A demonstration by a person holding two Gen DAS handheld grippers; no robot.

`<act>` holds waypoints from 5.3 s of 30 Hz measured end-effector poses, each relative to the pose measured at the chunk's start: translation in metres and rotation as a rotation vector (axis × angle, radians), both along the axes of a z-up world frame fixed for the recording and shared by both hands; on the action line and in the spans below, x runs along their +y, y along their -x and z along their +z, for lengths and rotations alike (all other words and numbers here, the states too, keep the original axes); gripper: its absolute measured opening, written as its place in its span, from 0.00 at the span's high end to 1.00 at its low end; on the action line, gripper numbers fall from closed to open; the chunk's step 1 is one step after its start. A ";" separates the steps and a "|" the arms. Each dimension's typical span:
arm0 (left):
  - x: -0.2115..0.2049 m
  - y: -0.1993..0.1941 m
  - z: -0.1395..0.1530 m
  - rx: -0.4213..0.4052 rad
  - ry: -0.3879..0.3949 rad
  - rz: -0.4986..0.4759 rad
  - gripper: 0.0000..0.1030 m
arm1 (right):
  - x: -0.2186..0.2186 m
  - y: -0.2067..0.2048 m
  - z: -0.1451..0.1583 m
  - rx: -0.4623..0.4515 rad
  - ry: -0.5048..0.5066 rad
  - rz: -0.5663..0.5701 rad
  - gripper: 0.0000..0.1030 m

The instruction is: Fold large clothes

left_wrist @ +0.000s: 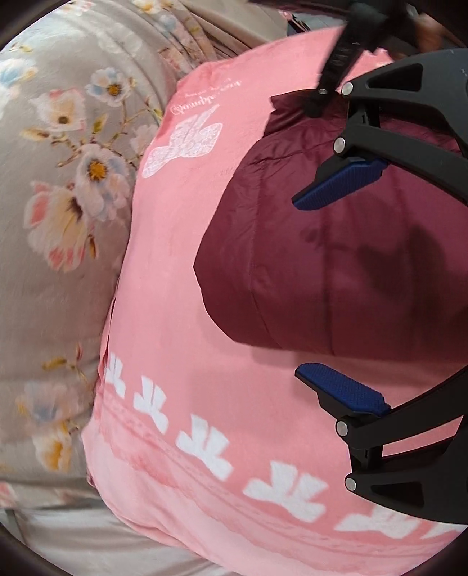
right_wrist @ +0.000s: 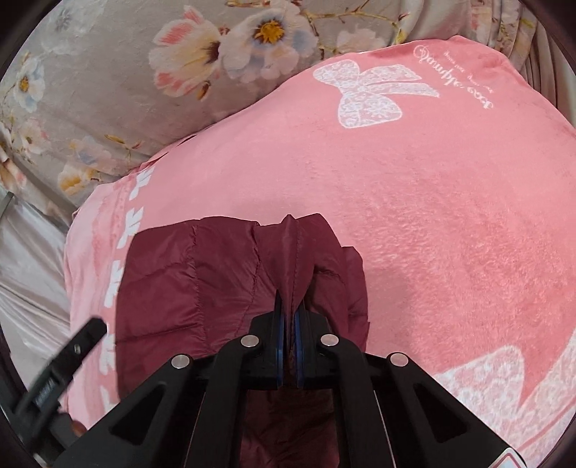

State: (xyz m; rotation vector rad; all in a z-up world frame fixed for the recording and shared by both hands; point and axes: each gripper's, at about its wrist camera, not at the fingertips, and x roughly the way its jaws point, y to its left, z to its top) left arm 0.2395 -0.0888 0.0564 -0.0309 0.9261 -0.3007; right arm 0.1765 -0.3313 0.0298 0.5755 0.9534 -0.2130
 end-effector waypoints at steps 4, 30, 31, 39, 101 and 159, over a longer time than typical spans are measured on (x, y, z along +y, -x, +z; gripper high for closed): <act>-0.024 -0.019 -0.015 0.003 -0.051 0.001 0.18 | 0.000 0.006 -0.018 -0.023 0.057 -0.027 0.96; -0.061 -0.024 -0.084 -0.108 -0.172 -0.004 0.05 | 0.010 0.020 -0.074 -0.161 0.124 -0.057 0.96; -0.061 -0.024 -0.085 -0.113 -0.175 -0.003 0.05 | 0.011 0.021 -0.074 -0.164 0.127 -0.057 0.96; -0.063 -0.021 -0.087 -0.144 -0.198 0.005 0.05 | 0.012 0.022 -0.075 -0.178 0.121 -0.063 0.95; -0.014 0.106 -0.096 -0.110 -0.215 0.001 0.04 | 0.058 0.135 -0.069 -0.162 0.134 0.028 0.86; 0.006 0.066 -0.042 0.071 0.057 -0.153 0.51 | 0.024 0.065 -0.059 -0.214 -0.235 0.150 0.87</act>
